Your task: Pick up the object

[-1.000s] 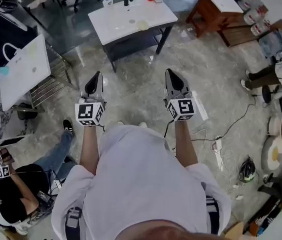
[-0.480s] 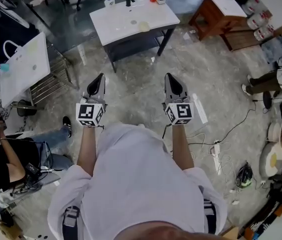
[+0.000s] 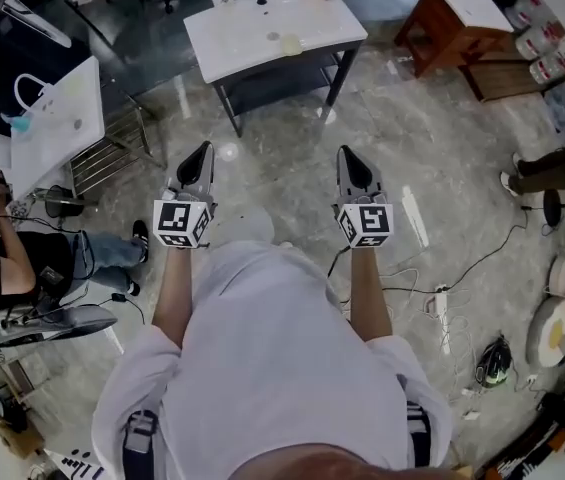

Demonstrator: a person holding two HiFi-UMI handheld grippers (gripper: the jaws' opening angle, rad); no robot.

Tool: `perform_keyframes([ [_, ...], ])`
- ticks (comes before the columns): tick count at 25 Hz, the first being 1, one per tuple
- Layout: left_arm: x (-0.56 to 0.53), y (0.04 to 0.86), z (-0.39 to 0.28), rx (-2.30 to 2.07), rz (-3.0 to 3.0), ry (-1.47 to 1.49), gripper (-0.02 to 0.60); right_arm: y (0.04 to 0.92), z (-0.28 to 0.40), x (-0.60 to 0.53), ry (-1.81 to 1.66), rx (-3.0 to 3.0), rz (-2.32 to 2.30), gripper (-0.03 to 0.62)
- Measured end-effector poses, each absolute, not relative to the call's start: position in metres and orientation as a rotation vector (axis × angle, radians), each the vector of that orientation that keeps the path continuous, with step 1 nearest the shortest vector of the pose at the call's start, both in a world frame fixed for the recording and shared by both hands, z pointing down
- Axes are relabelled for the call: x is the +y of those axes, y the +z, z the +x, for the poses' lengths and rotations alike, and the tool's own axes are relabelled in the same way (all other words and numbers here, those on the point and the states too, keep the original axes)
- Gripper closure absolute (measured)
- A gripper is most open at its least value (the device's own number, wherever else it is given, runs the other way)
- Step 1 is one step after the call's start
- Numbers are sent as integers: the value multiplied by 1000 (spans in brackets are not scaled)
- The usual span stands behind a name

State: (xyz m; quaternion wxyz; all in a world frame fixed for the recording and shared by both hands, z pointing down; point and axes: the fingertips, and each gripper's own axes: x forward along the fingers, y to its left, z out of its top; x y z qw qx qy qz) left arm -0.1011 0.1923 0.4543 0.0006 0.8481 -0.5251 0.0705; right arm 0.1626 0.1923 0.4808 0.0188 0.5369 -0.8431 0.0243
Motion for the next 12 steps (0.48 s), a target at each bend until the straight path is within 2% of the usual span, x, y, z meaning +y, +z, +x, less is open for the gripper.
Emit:
perform_keyframes([
  [12, 101, 466, -77, -1631, 2682, 188, 581, 494, 174, 115, 125, -2594, 1666, 591],
])
